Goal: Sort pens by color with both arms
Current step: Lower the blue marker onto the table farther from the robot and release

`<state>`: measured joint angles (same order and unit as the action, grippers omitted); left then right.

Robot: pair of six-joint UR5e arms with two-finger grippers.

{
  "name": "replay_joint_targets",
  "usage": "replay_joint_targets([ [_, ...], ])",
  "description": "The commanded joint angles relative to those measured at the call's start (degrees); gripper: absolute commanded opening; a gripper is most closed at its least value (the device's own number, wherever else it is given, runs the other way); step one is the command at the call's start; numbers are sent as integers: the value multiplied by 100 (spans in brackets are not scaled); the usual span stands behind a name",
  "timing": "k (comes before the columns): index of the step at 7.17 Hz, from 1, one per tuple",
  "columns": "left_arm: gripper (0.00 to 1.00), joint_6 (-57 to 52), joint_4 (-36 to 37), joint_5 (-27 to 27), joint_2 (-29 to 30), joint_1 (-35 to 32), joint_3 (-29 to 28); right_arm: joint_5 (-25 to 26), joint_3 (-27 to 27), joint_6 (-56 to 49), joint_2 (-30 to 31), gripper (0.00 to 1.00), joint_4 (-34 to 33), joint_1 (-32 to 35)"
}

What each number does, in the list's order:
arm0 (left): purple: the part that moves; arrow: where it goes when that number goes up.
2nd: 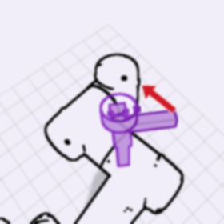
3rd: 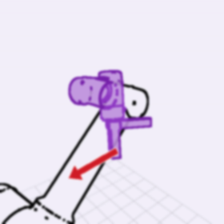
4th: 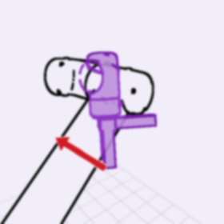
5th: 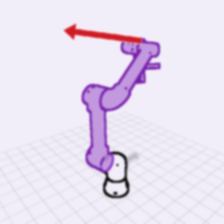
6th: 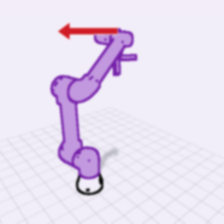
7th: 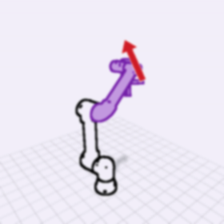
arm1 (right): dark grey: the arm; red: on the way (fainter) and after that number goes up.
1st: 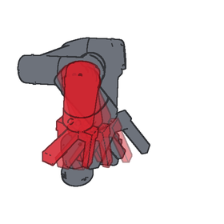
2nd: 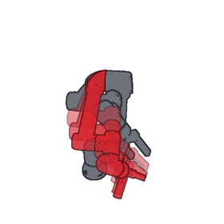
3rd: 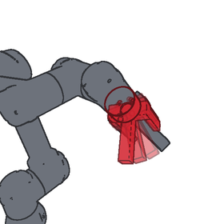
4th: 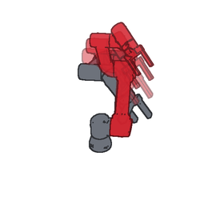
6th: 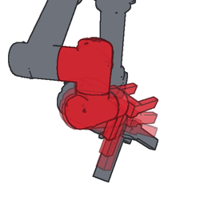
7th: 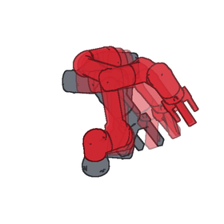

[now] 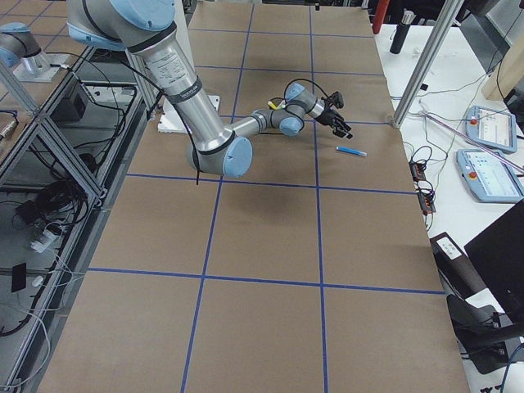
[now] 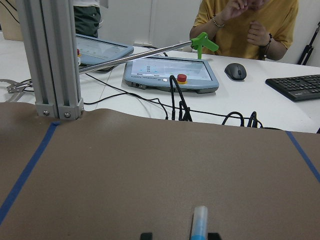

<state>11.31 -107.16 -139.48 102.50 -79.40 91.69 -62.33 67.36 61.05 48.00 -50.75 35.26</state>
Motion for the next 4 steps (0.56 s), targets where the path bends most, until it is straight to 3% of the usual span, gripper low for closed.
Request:
replay_joint_targets([
  [1,100,64,-7,0,6,13,25,-1063,162,378,-19,98,-188,234],
  [4,100,781,-268,0,103,214,95,-2891,1179,698,-19,98,-2124,508],
])
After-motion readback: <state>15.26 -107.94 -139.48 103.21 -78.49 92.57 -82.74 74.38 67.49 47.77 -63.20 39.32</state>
